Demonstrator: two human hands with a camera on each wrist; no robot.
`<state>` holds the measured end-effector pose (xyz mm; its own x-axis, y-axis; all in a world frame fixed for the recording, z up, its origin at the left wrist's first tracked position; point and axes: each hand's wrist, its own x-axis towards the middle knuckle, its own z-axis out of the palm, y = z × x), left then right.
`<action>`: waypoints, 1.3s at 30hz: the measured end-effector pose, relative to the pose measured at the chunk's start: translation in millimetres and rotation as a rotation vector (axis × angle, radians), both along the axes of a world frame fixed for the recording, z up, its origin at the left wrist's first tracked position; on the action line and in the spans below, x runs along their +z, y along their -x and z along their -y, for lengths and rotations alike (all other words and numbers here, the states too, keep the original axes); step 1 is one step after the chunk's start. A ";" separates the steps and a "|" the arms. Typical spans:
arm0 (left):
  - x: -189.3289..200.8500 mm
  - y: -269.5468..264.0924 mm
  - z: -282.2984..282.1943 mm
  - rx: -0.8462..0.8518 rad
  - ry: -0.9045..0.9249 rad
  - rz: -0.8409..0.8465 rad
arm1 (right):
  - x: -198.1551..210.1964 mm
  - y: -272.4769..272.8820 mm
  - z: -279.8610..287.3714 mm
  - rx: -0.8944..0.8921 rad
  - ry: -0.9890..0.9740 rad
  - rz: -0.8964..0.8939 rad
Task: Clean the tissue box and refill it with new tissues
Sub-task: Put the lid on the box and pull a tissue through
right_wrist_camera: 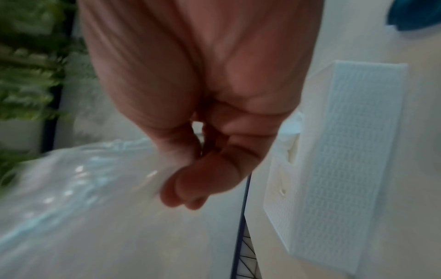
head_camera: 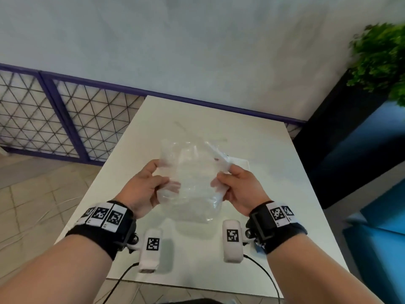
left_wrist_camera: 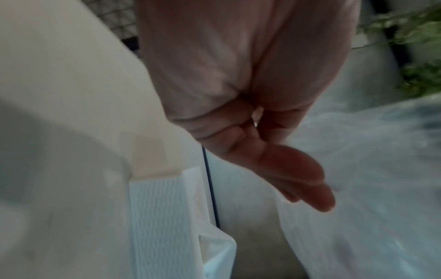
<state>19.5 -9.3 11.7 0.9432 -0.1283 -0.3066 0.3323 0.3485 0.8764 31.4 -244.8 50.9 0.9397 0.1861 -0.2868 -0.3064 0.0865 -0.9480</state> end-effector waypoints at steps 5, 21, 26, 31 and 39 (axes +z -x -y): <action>-4.8 -4.4 18.3 -0.004 0.014 -0.071 | -4.0 2.3 22.9 -0.019 -0.348 -0.141; -1.0 -3.9 25.7 -0.273 -0.066 -0.055 | -7.1 -0.8 24.7 -0.046 0.200 0.107; 3.2 1.7 28.9 -0.094 -0.094 0.012 | -9.9 -0.2 23.6 -0.076 0.165 0.085; 2.9 6.6 29.6 -0.168 -0.146 0.061 | -12.9 11.5 19.0 0.002 0.267 0.039; -1.9 20.4 19.3 -0.206 -0.442 0.224 | -25.4 21.7 26.0 -0.030 0.381 0.067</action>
